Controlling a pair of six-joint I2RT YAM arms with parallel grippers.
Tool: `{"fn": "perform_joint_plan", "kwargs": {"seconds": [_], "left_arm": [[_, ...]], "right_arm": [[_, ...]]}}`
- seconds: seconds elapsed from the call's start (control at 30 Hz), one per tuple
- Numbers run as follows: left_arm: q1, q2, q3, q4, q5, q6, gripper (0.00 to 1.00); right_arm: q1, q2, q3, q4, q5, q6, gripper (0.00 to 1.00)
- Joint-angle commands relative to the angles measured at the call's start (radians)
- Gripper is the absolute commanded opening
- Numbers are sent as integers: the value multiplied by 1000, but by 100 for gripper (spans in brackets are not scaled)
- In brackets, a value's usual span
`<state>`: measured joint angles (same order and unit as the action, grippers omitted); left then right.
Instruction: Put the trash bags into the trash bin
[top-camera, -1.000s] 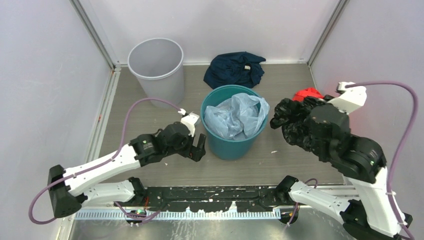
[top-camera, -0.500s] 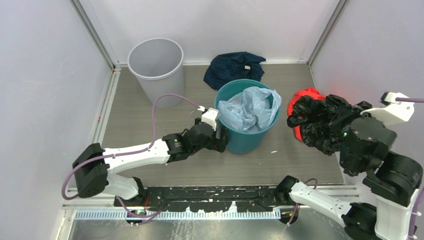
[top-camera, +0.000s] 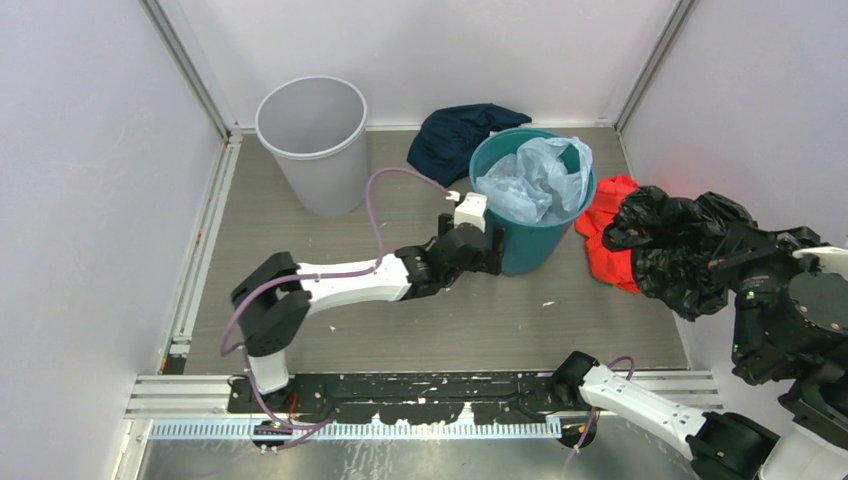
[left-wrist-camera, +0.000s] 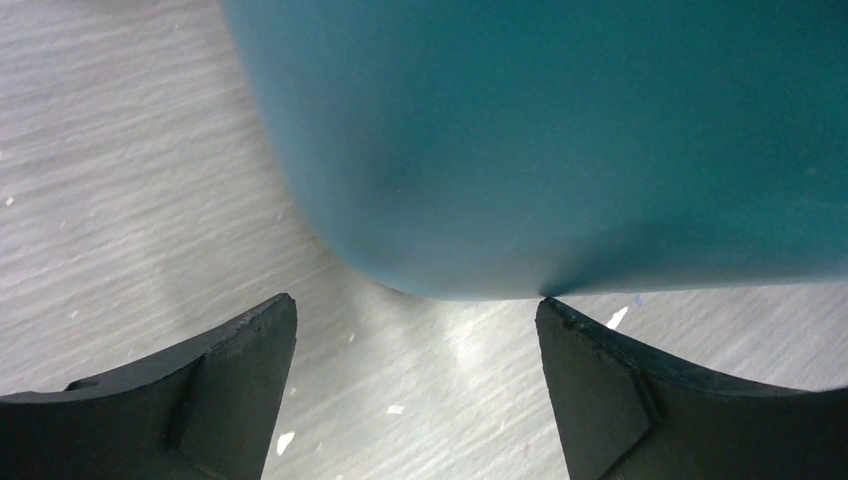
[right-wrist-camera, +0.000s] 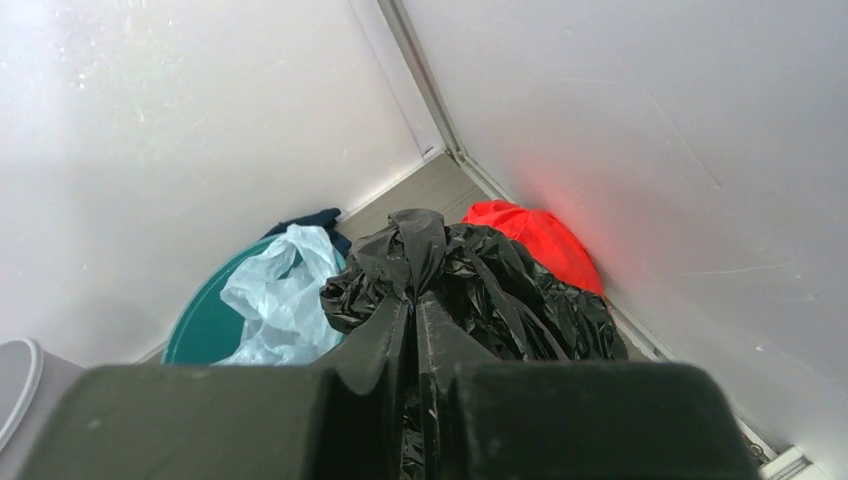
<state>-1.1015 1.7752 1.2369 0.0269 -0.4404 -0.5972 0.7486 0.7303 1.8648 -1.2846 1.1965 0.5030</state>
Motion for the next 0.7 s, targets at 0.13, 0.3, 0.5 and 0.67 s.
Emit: {"fn": "perform_joint_plan", "kwargs": {"seconds": [0.13, 0.3, 0.5, 0.67], "left_arm": [[36, 269, 241, -88, 2, -7, 91], [76, 384, 369, -96, 28, -10, 91], [134, 490, 513, -105, 68, -6, 91], [176, 566, 594, -81, 123, -7, 90]], "right_arm": [[-3, -47, 100, -27, 75, -24, 11], [-3, -78, 104, -25, 50, -17, 10], [-2, -77, 87, -44, 8, 3, 10], [-2, -78, 89, -74, -22, 32, 10]]}}
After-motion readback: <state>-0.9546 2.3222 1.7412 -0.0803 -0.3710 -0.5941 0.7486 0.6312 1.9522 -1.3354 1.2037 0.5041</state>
